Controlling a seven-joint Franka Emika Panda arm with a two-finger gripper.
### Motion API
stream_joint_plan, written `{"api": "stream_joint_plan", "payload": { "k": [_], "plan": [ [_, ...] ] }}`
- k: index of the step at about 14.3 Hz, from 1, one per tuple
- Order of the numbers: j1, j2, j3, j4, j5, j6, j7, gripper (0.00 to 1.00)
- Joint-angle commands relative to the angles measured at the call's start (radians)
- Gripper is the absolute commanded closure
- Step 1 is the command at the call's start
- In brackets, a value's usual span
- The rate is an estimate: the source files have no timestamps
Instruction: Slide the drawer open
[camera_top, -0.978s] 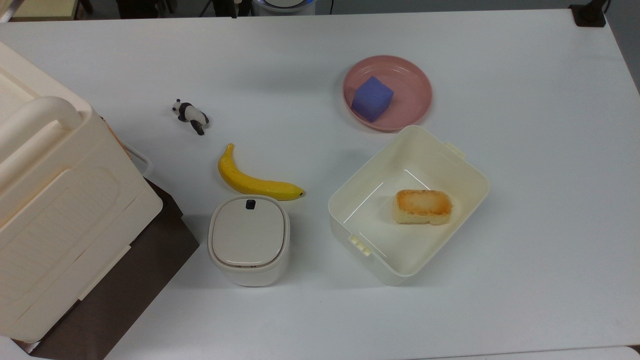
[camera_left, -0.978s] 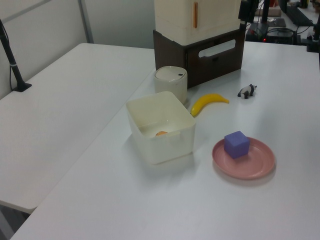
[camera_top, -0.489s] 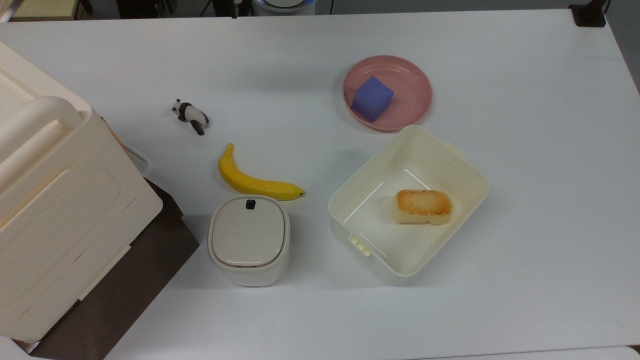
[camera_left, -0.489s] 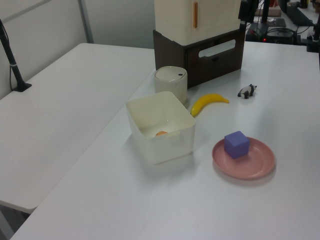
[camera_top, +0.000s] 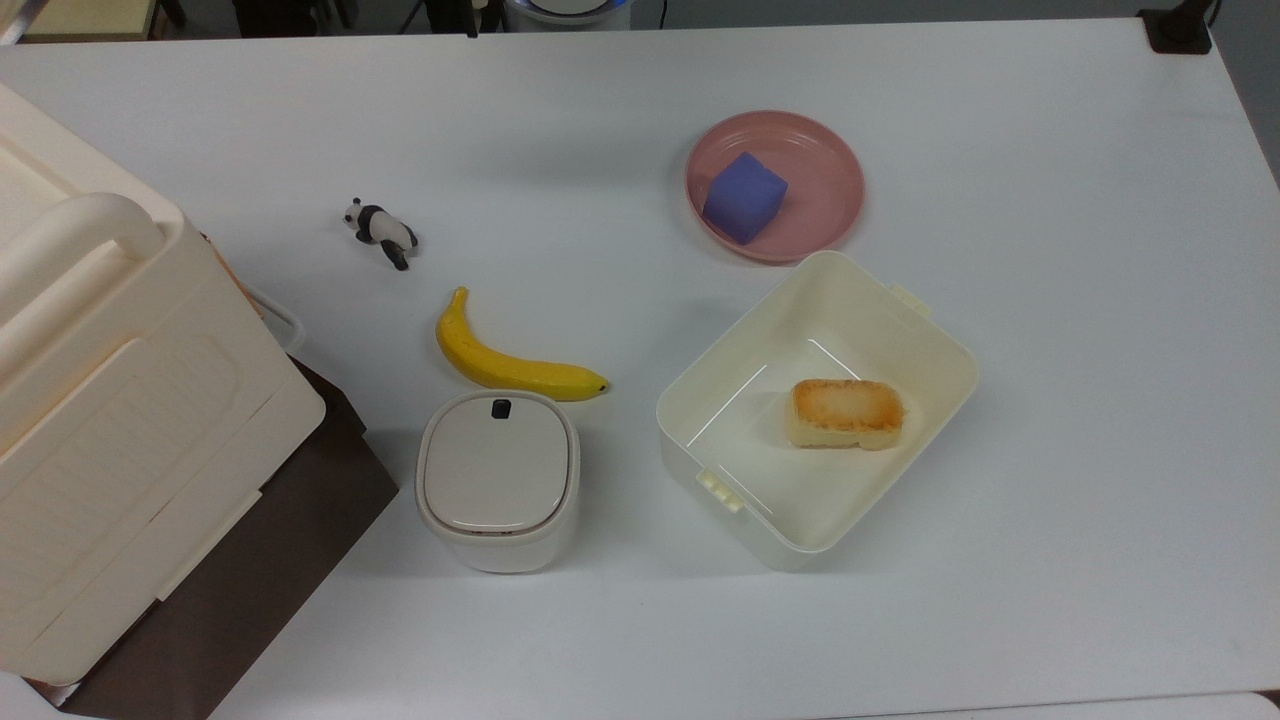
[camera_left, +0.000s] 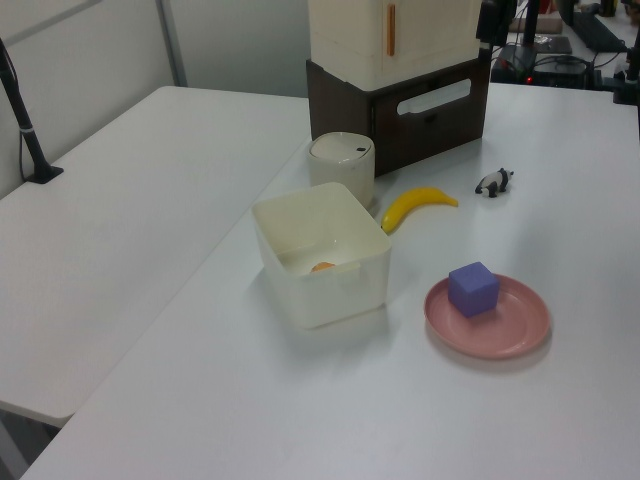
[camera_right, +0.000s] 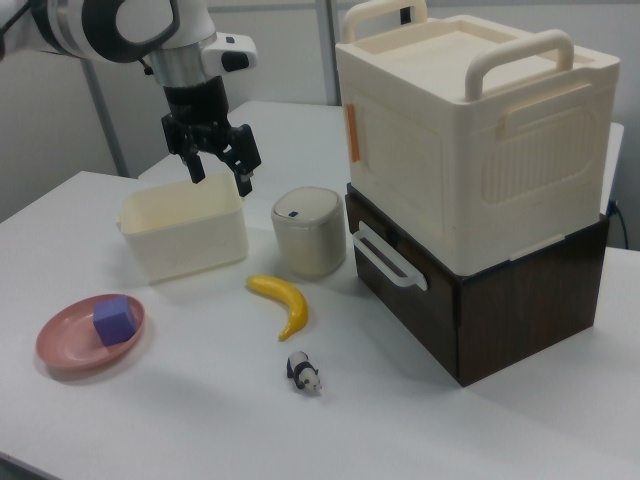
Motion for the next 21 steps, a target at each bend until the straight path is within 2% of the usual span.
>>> {"api": "stream_joint_plan", "payload": {
  "k": [1, 4, 9, 11, 12, 14, 18, 21],
  "plan": [
    [0.011, -0.002, -0.005, 0.003, 0.021, -0.022, -0.012, 0.00],
    [0.013, 0.004, 0.003, 0.003, 0.011, -0.019, -0.036, 0.00],
    [-0.002, 0.029, 0.003, -0.014, -0.051, -0.015, -0.400, 0.00],
    [-0.016, 0.105, -0.002, -0.005, -0.141, 0.013, -0.584, 0.00],
    [-0.028, 0.125, -0.002, -0.005, -0.149, 0.046, -0.631, 0.00],
    [-0.044, 0.168, -0.006, -0.003, -0.154, 0.126, -0.680, 0.00],
    [-0.055, 0.230, -0.005, -0.005, -0.271, 0.229, -0.691, 0.00],
    [-0.055, 0.262, -0.005, -0.006, -0.324, 0.289, -0.687, 0.00]
  ]
}}
